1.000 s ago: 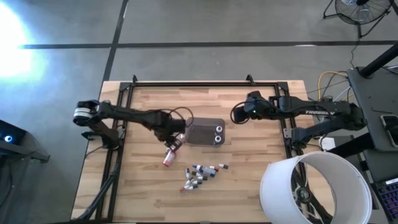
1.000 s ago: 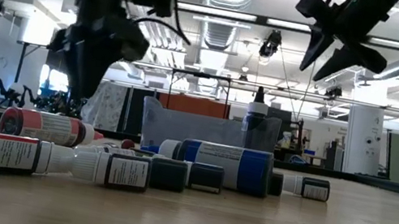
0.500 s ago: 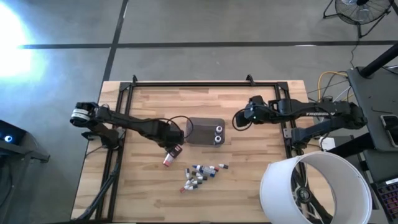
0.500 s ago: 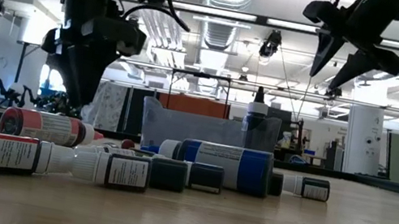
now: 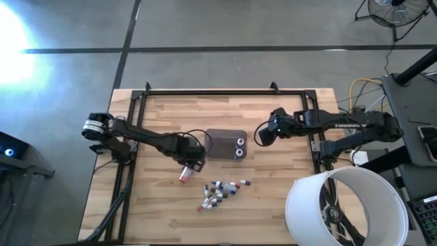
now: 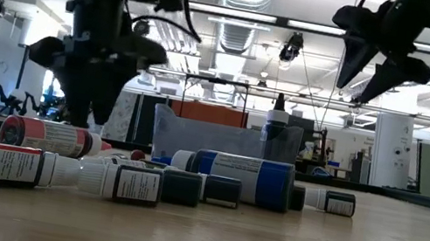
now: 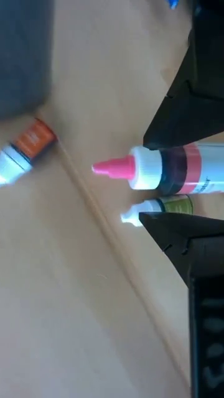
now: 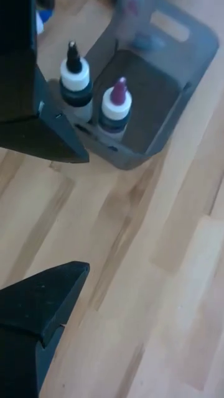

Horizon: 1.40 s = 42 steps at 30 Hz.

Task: Pick & Place food coloring
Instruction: Put the large pink food coloring bottle in the black bin

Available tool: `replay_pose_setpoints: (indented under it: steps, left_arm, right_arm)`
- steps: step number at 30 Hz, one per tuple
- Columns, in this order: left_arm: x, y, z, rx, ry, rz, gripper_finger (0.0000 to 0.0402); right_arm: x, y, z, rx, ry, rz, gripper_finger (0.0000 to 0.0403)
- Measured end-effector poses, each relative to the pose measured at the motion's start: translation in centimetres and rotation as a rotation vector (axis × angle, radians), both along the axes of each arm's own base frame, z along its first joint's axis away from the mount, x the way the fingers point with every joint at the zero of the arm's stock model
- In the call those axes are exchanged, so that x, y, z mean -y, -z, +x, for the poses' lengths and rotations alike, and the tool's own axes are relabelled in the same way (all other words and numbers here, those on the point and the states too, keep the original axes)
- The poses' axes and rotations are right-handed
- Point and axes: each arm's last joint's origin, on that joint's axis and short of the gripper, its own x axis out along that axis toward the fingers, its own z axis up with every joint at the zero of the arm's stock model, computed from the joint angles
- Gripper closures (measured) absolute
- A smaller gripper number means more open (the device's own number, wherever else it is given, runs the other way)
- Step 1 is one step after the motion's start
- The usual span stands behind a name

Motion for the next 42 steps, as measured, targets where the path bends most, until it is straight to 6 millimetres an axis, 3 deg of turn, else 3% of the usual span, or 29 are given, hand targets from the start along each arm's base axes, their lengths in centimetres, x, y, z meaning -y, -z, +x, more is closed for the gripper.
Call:
replay_pose_setpoints:
  steps: [14,20,28,42]
  left_arm:
    - [1.0,1.8,3.1,-0.051,0.052,-0.031,0.0252]
    - [1.4,3.0,3.3,-0.107,0.117,-0.080,0.0252]
    - [1.3,2.6,3.4,-0.106,0.183,-0.037,0.0254]
    - [1.2,2.7,3.1,-0.132,0.208,-0.053,0.0315]
  right_arm:
    - [-0.1,0.5,-0.1,-0.044,-0.078,-0.014,0.0138]
    - [-0.1,0.6,-0.2,-0.048,-0.077,-0.016,0.0142]
    - [-0.1,1.5,-0.4,-0.071,-0.056,-0.005,0.0145]
    - [-0.1,2.2,-0.6,-0.076,-0.012,0.016,0.0150]
